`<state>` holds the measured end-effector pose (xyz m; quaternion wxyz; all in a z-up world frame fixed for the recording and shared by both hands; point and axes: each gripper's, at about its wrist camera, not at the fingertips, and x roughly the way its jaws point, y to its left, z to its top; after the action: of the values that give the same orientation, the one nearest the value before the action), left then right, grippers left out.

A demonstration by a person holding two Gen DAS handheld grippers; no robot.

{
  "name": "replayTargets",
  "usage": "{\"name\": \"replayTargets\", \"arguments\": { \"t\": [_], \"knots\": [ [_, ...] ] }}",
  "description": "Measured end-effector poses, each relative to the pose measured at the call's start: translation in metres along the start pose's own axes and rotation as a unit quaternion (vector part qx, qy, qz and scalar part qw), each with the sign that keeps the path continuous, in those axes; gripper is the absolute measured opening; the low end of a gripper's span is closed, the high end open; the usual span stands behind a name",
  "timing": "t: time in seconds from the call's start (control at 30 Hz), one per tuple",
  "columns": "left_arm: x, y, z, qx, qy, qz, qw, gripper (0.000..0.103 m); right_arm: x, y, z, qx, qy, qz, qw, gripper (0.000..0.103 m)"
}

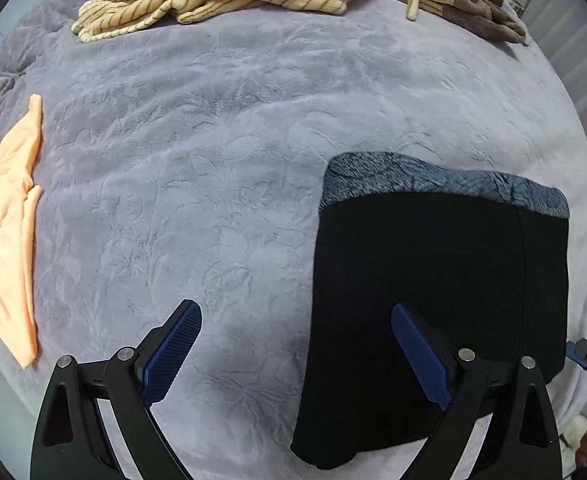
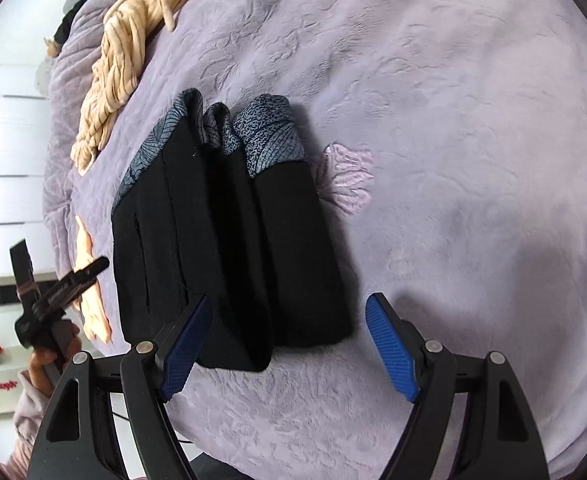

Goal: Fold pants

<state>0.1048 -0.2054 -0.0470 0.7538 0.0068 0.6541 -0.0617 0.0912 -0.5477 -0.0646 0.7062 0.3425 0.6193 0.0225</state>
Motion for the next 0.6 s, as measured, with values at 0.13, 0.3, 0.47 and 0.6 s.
{"name": "replayTargets", "arguments": {
  "t": [0.13,0.3,0.47,0.6],
  "knots": [
    [0.005,-0.014,-0.012,0.039,0.006,-0.028,0.9988,0.097,-0.016,0.008,-0.023,0.009,-0.03,-0.003,1.0,0.083],
    [0.01,-0.016,-0.023,0.077,0.014,-0.04,0.9962,0.097,-0.015,0.011,-0.055,0.041,-0.04,-0.015,0.998,0.083],
    [0.006,-0.013,-0.029,0.097,0.01,-0.048,0.9941,0.097,-0.013,0.024,-0.08,0.057,-0.048,-0.03,0.997,0.083],
    [-0.002,-0.012,-0.027,0.115,0.0,-0.047,0.9923,0.097,-0.023,0.038,-0.082,0.056,-0.066,-0.03,0.996,0.083]
  ]
}}
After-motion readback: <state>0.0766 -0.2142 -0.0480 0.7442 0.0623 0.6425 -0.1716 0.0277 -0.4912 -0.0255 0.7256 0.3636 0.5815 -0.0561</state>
